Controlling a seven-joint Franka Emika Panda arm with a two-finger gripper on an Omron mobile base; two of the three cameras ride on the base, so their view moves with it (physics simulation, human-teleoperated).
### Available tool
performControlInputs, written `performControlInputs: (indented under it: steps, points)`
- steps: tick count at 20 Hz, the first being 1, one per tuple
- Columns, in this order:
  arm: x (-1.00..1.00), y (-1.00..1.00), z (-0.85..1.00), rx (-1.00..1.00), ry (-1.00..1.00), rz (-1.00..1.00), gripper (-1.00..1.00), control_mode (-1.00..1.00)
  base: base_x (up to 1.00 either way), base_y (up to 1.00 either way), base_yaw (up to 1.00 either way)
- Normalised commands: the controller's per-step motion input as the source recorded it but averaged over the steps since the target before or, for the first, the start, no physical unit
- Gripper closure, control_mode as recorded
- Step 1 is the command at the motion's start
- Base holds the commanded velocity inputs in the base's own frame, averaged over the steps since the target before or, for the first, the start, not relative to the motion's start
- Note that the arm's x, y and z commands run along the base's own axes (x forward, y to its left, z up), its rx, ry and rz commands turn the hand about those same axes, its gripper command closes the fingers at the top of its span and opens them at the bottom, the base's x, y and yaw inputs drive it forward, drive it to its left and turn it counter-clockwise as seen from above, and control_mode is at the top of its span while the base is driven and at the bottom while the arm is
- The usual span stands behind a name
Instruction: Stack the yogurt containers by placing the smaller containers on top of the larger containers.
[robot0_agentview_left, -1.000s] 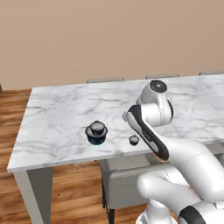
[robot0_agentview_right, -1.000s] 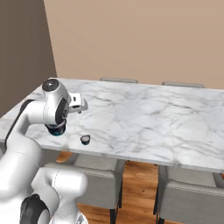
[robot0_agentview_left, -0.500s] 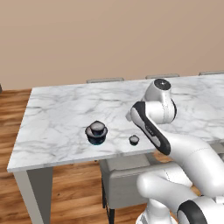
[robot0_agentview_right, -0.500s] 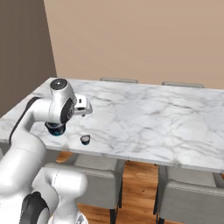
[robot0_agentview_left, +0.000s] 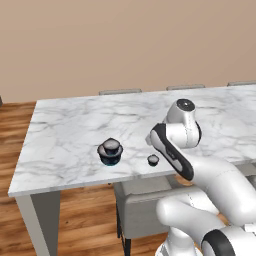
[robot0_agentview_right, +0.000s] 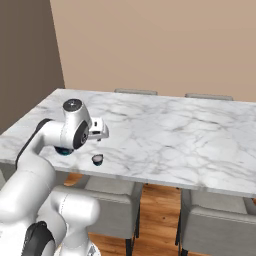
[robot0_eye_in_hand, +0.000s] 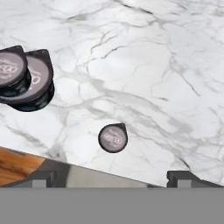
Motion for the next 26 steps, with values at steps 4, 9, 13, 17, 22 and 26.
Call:
performControlInputs:
  steps: [4,9,13,17,22,26]
  points:
    - [0.00,0.00,-0.25,0.00,0.05,-0.03,-1.00,-1.00,0.00,0.00,0.00]
    - [0.00,0.00,-0.22,0.00,0.07,-0.03,-1.00,-1.00,0.00,0.00,0.00]
    - [0.01,-0.01,-0.24,0.00,0.03,-0.01,-1.00,-1.00,0.00,0.00,0.00]
    - [0.03,0.00,-0.26,0.00,0.04,-0.02,-1.00,-1.00,0.00,0.00,0.00]
    - [0.17,0.00,-0.21,0.00,0.02,-0.03,-1.00,-1.00,0.00,0.00,0.00]
    - [0.25,0.00,-0.26,0.00,0.00,-0.04,-1.00,-1.00,0.00,0.00,0.00]
